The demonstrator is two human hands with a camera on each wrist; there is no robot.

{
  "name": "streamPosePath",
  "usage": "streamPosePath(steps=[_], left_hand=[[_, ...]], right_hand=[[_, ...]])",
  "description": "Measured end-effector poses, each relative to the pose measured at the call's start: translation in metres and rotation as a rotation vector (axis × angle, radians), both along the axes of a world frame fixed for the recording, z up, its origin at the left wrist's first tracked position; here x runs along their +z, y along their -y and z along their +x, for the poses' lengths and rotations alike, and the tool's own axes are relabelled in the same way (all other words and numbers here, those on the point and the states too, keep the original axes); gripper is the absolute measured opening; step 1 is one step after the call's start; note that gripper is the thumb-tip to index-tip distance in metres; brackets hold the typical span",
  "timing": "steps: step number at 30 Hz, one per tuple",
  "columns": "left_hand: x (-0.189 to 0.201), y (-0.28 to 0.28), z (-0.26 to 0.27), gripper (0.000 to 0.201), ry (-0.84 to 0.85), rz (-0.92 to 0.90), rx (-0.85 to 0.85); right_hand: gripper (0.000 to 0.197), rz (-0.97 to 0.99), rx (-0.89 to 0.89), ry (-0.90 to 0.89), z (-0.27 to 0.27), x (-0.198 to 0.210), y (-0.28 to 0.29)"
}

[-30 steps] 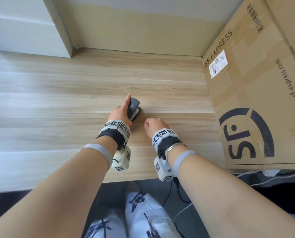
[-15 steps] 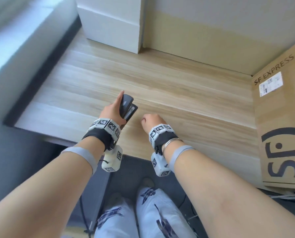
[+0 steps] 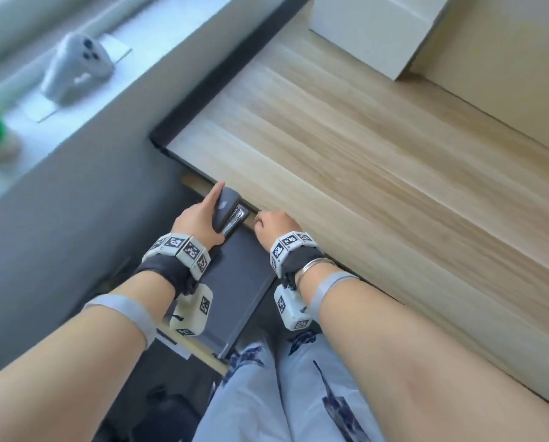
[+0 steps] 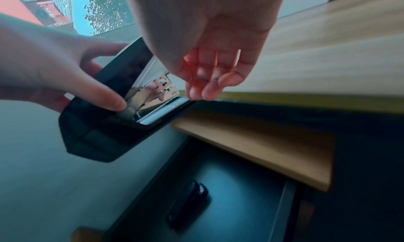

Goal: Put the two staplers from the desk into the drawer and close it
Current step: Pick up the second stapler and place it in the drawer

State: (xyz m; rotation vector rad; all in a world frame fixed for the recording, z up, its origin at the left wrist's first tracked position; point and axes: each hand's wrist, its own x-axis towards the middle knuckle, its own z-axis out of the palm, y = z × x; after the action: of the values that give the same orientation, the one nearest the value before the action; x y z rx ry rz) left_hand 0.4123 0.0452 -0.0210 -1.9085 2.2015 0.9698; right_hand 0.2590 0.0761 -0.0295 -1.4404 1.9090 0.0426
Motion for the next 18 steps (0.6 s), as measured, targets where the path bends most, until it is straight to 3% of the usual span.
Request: streamPosePath(steps=[8, 10, 14, 18], left_hand=[[-0.089, -0.028, 0.034, 0.099, 0.099, 0.181, 0.024], [-0.115, -0.031, 0.032, 0.086, 0.132, 0.226, 0.031], [-0.159, -0.037, 0.023, 0.038, 0.191, 0.31, 0.042], [-0.2, -0.042, 0.012, 0.031, 0.183, 0.327, 0.056]], right_hand=[[0.033, 0.152, 0.05, 0.024, 0.036, -0.067, -0.013], [0.033, 0.192, 0.064, 0.004, 0.033, -0.086, -0.017], [0.033, 0.265, 0.059, -0.023, 0.022, -0.12, -0.025], [0.032, 0.308, 0.058, -0.029, 0.014, -0.147, -0.031]])
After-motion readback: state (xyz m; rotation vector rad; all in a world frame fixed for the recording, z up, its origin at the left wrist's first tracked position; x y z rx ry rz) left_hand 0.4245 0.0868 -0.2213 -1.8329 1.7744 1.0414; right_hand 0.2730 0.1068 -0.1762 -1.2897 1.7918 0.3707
